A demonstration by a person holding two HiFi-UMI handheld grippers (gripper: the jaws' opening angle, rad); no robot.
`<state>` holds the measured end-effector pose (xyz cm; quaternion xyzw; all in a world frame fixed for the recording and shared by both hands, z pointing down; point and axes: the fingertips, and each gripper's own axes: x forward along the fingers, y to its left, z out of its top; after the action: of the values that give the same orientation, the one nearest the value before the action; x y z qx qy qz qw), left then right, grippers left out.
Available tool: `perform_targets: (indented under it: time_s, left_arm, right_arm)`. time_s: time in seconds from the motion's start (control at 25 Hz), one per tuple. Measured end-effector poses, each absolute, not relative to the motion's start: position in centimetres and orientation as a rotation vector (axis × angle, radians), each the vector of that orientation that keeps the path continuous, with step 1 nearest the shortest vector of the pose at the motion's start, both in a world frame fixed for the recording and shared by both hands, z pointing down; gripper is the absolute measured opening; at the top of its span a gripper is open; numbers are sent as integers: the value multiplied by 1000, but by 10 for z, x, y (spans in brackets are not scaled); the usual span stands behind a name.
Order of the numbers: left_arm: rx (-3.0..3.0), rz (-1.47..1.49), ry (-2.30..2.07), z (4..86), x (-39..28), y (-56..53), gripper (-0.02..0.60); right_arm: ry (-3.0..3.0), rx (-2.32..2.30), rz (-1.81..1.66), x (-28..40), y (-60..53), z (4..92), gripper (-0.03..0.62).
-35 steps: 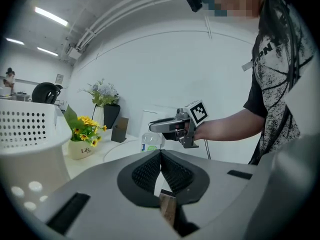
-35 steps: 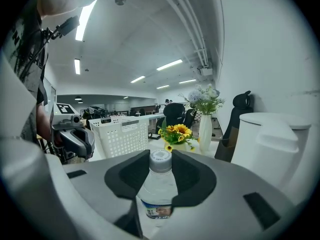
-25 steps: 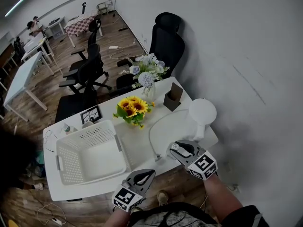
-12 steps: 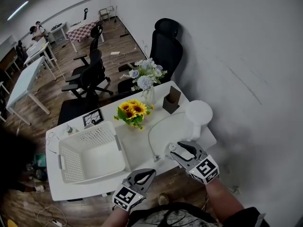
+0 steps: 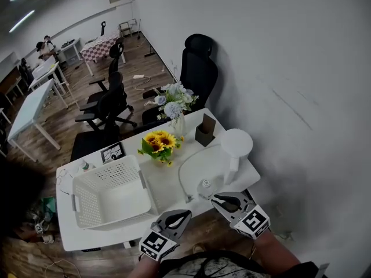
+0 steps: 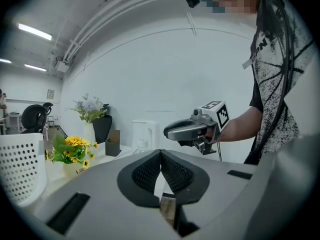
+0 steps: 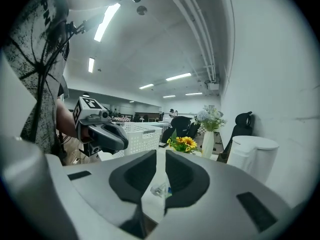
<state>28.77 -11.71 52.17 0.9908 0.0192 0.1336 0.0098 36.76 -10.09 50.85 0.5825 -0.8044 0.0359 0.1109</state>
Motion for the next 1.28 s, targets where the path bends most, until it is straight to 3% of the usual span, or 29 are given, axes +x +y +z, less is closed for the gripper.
perform_targets:
  time_s: [0.24,1.28]
  left_arm:
    - [3108,411,55,518,287,-114,11]
    - [3121,384,65,516,297,-123,11]
  right_arm:
    - [-2419,1675,162,348,-88,518,25]
    - [-2439,1617,231,341,-96,528,21]
